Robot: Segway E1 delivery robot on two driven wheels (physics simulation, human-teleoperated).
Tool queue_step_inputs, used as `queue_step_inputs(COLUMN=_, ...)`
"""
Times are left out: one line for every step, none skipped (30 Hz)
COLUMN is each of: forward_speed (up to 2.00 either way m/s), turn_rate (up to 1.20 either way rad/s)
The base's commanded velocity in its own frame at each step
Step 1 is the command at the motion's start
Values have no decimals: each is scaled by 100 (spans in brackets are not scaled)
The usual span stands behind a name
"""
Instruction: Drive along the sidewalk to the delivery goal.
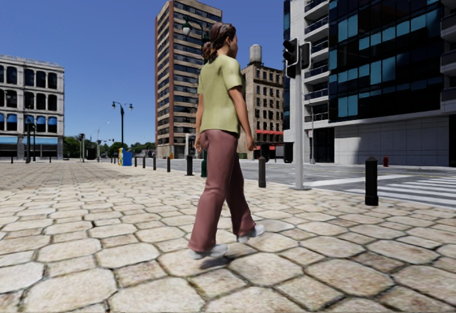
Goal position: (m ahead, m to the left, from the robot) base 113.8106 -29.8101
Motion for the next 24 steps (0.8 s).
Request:
queue_step_inputs(forward_speed=130, turn_rate=-32)
queue_step_inputs(forward_speed=130, turn_rate=-32)
queue_step_inputs(forward_speed=130, turn_rate=-32)
queue_step_inputs(forward_speed=130, turn_rate=-32)
queue_step_inputs(forward_speed=130, turn_rate=-32)
queue_step_inputs(forward_speed=130, turn_rate=-33)
queue_step_inputs(forward_speed=129, turn_rate=-35)
queue_step_inputs(forward_speed=128, turn_rate=-38)
queue_step_inputs(forward_speed=128, turn_rate=-38)
queue_step_inputs(forward_speed=121, turn_rate=-44)
queue_step_inputs(forward_speed=113, turn_rate=-51)
queue_step_inputs(forward_speed=110, turn_rate=-54)
queue_step_inputs(forward_speed=110, turn_rate=-54)
queue_step_inputs(forward_speed=106, turn_rate=-55)
queue_step_inputs(forward_speed=105, turn_rate=-55)
queue_step_inputs(forward_speed=104, turn_rate=-55)
queue_step_inputs(forward_speed=104, turn_rate=-55)
queue_step_inputs(forward_speed=104, turn_rate=-53)
queue_step_inputs(forward_speed=102, turn_rate=-46)
queue_step_inputs(forward_speed=102, turn_rate=-46)
queue_step_inputs(forward_speed=99, turn_rate=-44)
queue_step_inputs(forward_speed=98, turn_rate=-44)
queue_step_inputs(forward_speed=98, turn_rate=-44)
queue_step_inputs(forward_speed=98, turn_rate=-44)
